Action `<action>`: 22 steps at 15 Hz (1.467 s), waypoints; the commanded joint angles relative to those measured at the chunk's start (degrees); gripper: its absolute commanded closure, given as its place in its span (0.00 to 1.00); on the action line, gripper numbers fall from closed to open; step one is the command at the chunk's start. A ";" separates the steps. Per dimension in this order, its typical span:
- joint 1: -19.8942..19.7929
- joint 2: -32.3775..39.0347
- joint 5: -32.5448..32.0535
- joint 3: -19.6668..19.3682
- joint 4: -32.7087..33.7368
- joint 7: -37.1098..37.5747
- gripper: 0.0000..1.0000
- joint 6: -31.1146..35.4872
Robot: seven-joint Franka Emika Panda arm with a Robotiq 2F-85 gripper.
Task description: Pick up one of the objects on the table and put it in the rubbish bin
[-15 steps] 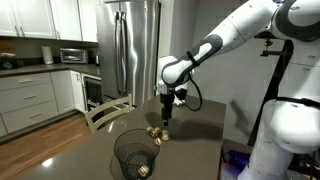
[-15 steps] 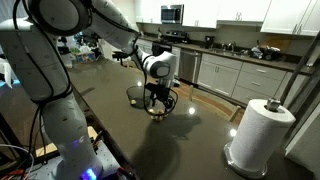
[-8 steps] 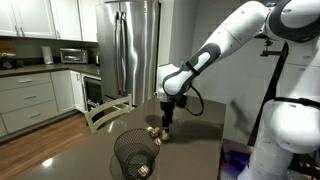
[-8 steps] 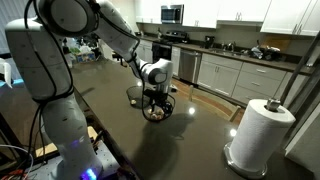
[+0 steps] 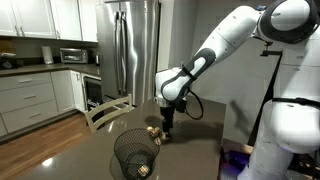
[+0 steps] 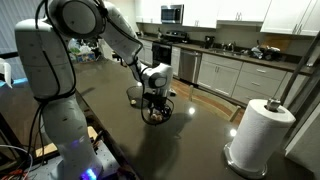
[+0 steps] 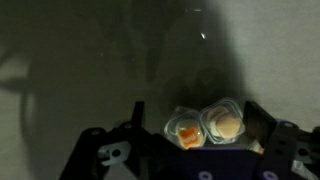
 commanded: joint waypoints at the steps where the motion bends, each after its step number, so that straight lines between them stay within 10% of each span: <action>1: -0.31 1.32 3.19 0.68 1.51 -1.26 0.00 -1.36; 2: -0.36 1.36 3.62 0.73 1.72 -1.31 0.00 -1.67; 3: -0.41 1.14 3.89 0.71 1.88 -1.39 0.25 -1.89; 14: -0.27 1.80 4.72 0.85 3.94 -1.31 0.92 -2.92; 16: -0.22 2.12 4.81 1.00 4.03 -1.30 0.53 -3.08; 22: -0.36 3.37 6.08 1.52 4.23 -1.76 0.28 -3.47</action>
